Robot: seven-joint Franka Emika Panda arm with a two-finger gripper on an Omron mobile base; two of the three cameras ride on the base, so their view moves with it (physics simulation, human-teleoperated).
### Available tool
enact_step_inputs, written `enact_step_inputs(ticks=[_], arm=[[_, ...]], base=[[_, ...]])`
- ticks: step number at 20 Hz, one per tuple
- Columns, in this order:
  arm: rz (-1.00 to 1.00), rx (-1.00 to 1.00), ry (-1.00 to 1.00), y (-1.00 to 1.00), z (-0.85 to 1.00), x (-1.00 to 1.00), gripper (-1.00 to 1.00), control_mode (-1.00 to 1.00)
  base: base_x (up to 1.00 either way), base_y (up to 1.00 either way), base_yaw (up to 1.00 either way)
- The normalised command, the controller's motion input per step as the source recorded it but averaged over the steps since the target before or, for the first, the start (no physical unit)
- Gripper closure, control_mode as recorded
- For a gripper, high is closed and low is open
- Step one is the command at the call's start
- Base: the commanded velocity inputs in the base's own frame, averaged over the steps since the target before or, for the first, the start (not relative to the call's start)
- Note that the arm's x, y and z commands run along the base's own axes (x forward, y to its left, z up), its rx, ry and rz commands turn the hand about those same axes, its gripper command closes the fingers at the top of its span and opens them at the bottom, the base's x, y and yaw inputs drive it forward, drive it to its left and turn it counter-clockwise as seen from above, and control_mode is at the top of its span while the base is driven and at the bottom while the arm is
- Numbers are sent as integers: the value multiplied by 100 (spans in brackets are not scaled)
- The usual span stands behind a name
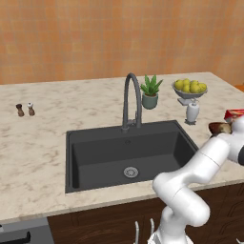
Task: Pick the onion from the sink and place it in the bowl. Then pick the bowl and place it in the microwave. Then close the microwave door and press the start button.
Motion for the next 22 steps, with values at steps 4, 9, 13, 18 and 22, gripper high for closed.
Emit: enact_step_inputs(ticks=[4, 9, 13, 18, 22], arm=[[-10, 0, -6, 97, 17, -31, 100, -100], [-14, -1, -11, 68, 33, -40, 100, -100], [-19, -15, -20, 47, 14, -34, 100, -100], [-17, -22, -17, 66, 11, -19, 100, -100], [-13, -18, -7, 57, 24, -11, 100, -100]], base=[[0, 0, 0], [0, 0, 0], [0, 0, 0], [0, 0, 0], [0, 0, 0]])
